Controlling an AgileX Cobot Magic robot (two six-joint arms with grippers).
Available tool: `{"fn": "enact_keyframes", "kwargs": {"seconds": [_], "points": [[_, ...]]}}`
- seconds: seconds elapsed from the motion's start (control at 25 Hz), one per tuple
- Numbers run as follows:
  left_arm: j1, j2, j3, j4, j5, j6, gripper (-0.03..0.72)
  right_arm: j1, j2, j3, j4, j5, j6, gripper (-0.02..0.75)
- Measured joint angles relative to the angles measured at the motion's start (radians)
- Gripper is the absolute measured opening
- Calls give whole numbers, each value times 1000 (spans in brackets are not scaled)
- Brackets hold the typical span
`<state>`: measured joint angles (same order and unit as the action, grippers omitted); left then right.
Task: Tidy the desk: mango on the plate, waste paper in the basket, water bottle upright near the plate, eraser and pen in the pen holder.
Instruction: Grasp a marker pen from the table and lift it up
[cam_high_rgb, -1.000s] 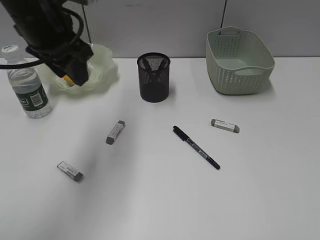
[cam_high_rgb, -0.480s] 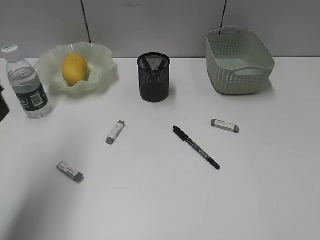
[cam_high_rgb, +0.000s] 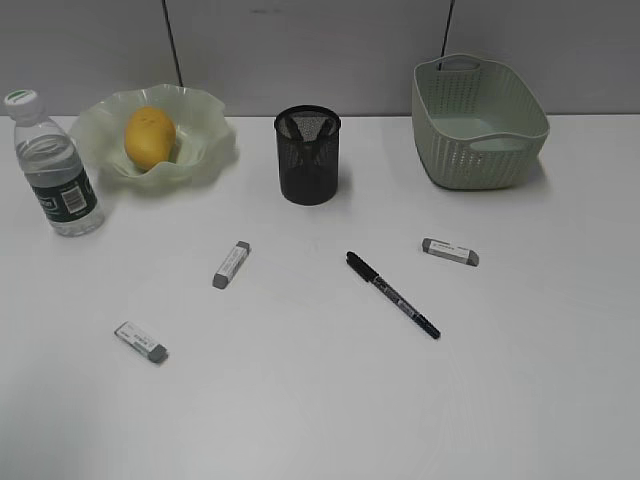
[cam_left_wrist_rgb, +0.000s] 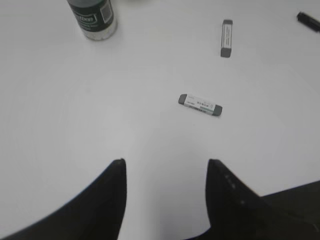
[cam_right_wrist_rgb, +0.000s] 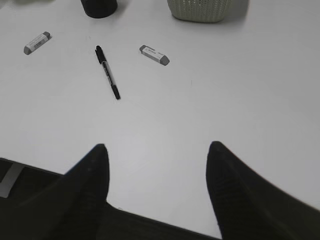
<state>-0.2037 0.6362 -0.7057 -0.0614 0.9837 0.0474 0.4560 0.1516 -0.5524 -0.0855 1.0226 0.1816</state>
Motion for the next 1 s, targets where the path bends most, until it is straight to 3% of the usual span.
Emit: {"fn": "enact_keyframes", "kwargs": {"seconds": [0.48,1.0], "points": [[0,-531,82,3,150,-40,393,0,0,0,0,-4,0,491],[0,-584,137,73,182,-85,456,-1,209,0,13,-69,-72,491]]}}
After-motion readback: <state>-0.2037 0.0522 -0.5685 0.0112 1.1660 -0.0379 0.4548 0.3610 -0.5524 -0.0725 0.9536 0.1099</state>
